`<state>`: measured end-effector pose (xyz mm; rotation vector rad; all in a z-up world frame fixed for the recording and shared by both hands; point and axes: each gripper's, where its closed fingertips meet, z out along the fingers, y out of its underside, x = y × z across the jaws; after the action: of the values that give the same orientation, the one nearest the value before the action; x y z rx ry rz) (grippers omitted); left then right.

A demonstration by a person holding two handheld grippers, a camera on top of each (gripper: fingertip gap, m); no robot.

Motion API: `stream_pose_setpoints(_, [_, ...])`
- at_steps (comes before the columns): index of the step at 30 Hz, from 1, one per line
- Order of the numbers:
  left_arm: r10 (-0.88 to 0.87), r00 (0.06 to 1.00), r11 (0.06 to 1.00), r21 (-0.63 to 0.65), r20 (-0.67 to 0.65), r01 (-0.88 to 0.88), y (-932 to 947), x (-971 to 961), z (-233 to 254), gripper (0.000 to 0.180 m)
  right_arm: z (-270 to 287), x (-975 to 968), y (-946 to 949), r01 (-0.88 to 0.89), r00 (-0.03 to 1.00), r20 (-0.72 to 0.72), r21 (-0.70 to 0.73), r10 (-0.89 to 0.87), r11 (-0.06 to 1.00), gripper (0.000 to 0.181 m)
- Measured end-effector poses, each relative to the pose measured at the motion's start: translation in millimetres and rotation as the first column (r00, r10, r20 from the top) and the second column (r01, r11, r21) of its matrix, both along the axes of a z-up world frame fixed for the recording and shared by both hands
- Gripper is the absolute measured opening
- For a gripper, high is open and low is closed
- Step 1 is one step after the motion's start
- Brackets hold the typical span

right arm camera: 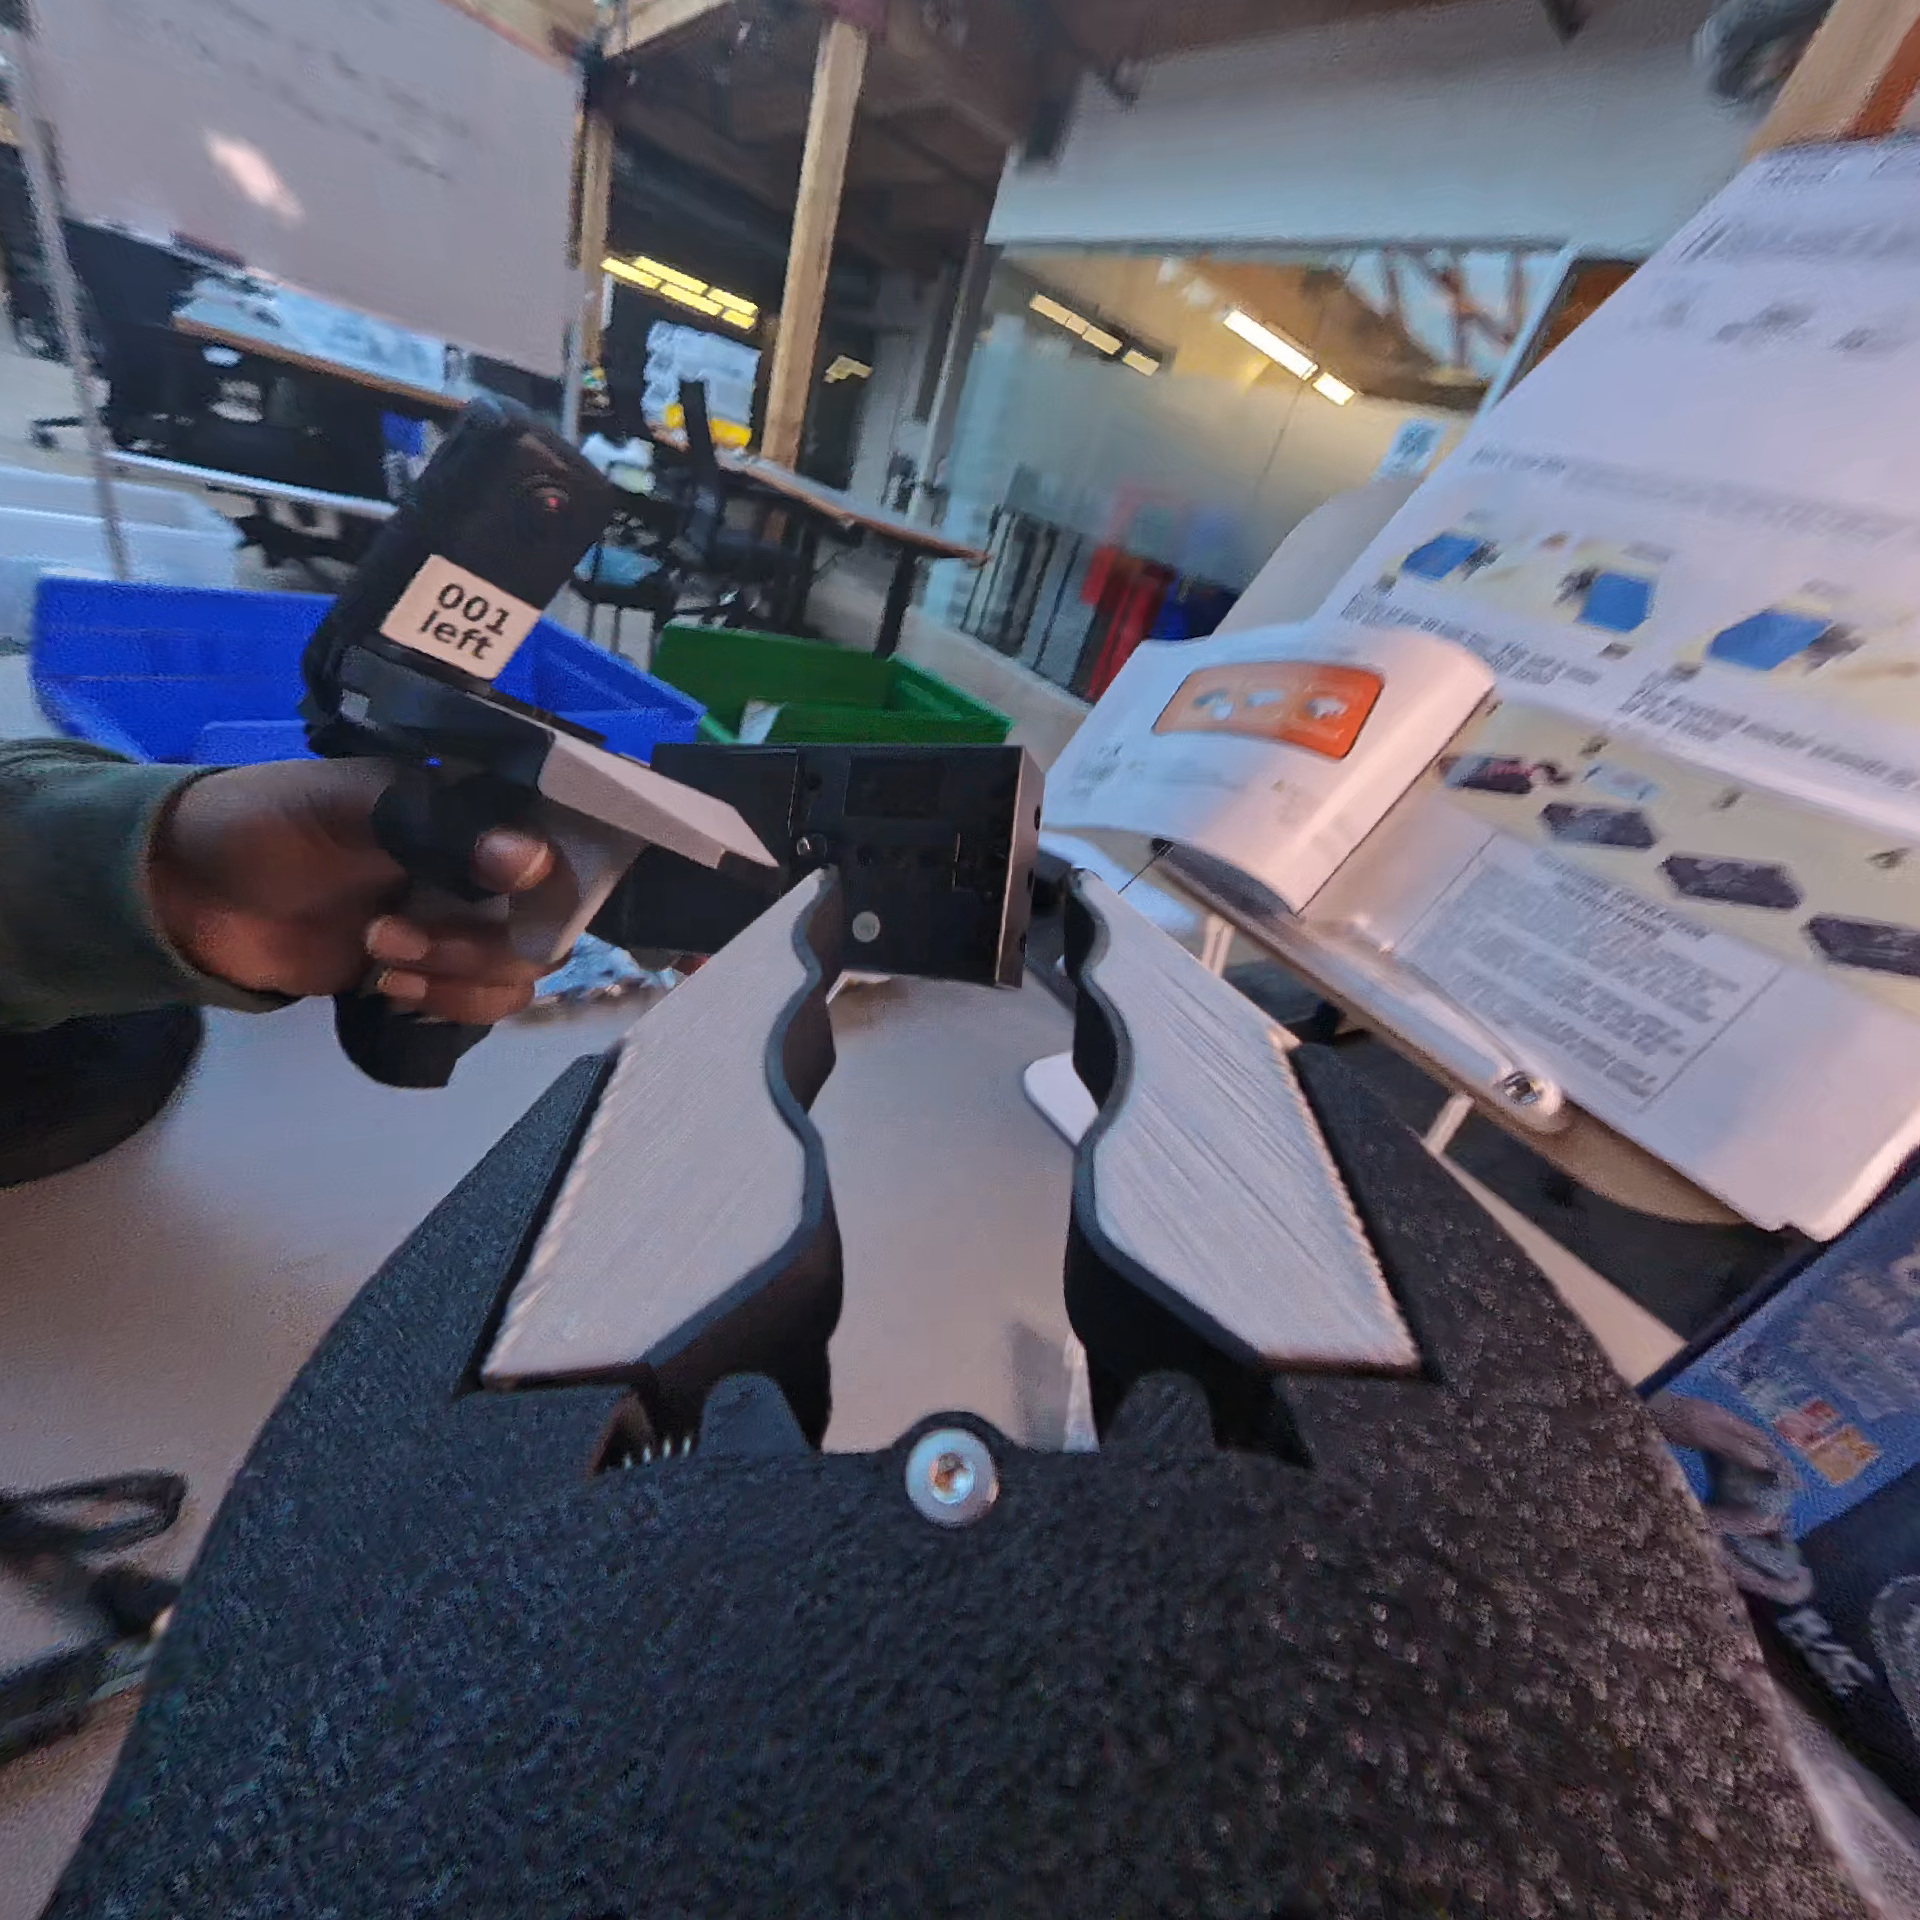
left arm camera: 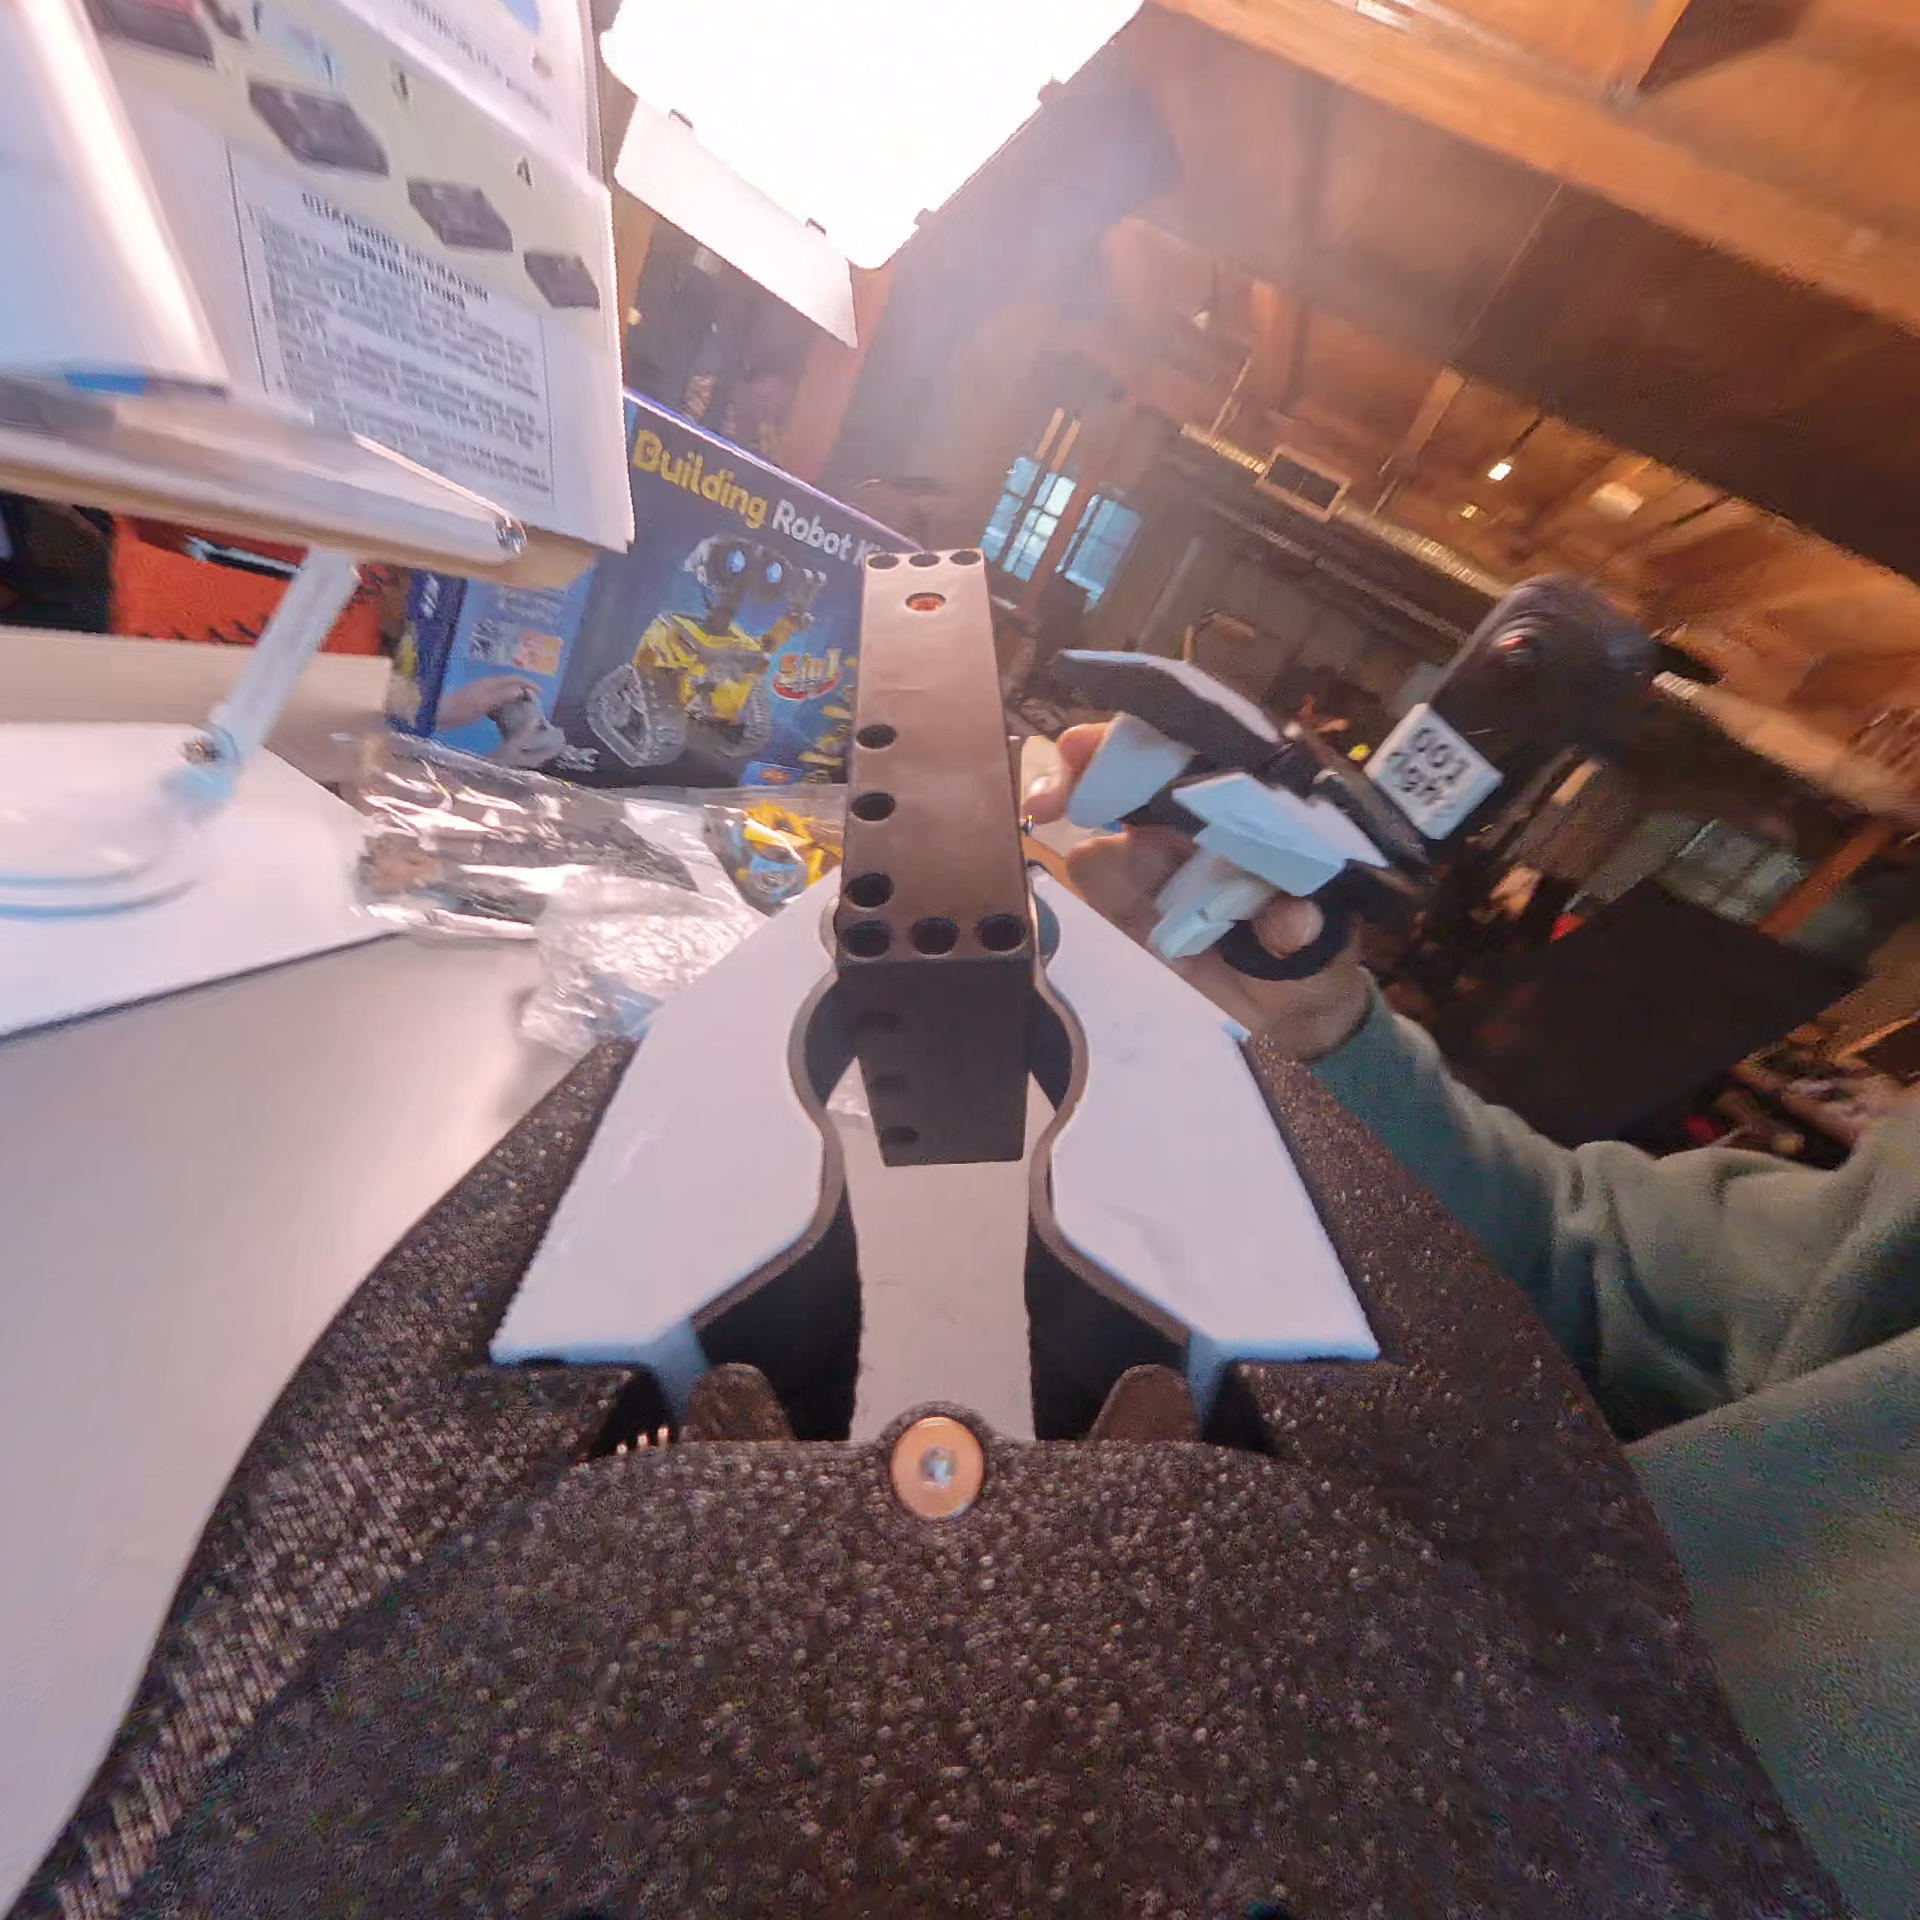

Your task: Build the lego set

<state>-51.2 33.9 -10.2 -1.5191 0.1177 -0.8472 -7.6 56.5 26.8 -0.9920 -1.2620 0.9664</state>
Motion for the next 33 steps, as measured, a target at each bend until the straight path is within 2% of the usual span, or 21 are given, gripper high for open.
stream_pose_setpoints(2, [-0.049,0.993,0.999,-0.015,0.103,0.051,-3,2,-11,0.027,-25,-3,4,-0.101,0.99,0.088,-0.084,0.108,0.991,0.048])
stream_pose_setpoints(4, [-0.105,0.983,0.994,0.005,0.148,0.106,-7,8,-16,0.026,-48,-7,0,-0.204,0.966,0.113,-0.223,0.233,0.953,0.057])
stream_pose_setpoints(7, [-0.164,0.975,0.986,0.05,0.148,0.159,-12,18,-15,0.026,-59,-16,-8,-0.328,0.925,0.021,-0.461,0.38,0.825,0.058])
stream_pose_setpoints(9, [-0.18,0.977,0.982,0.072,0.115,0.173,-14,23,-15,0.027,-52,-19,-15,-0.402,0.897,-0.062,-0.529,0.438,0.748,0.051])
stream_pose_setpoints(11, [-0.201,0.974,0.976,0.099,0.099,0.192,-17,27,-13,0.027,-45,-20,-22,-0.44,0.879,-0.093,-0.536,0.468,0.72,0.034])
stream_pose_setpoints(15, [-0.249,0.967,0.96,0.143,0.045,0.24,-23,34,-8,0.028,-36,-12,-30,-0.485,0.858,-0.102,-0.484,0.504,0.728,0.03])
stream_pose_setpoints(19, [-0.292,0.954,0.943,0.147,-0.071,0.299,-31,35,-4,0.044,-30,0,-39,-0.509,0.839,-0.019,-0.383,0.544,0.771,0.025])
stream_pose_setpoints(22, [-0.352,0.913,0.926,0.063,-0.208,0.371,-38,36,-8,0.043,-35,5,-41,-0.499,0.825,0.097,-0.338,0.557,0.798,0.025])
stream_pose_setpoints(27, [-0.401,0.82,0.909,-0.068,-0.408,0.411,-39,46,-23,0.039,-54,4,-50,-0.524,0.754,0.233,-0.348,0.613,0.777,0.024])
stream_pose_setpoints(30, [-0.402,0.759,0.91,-0.129,-0.512,0.395,-36,48,-40,0.025,-61,3,-57,-0.541,0.722,0.266,-0.357,0.639,0.761,0.024])
stream_pose_setpoints(33, [-0.404,0.75,0.914,-0.196,-0.524,0.356,-29,47,-70,0.026,-80,-1,-50,-0.507,0.723,0.302,-0.38,0.621,0.774,0.025])
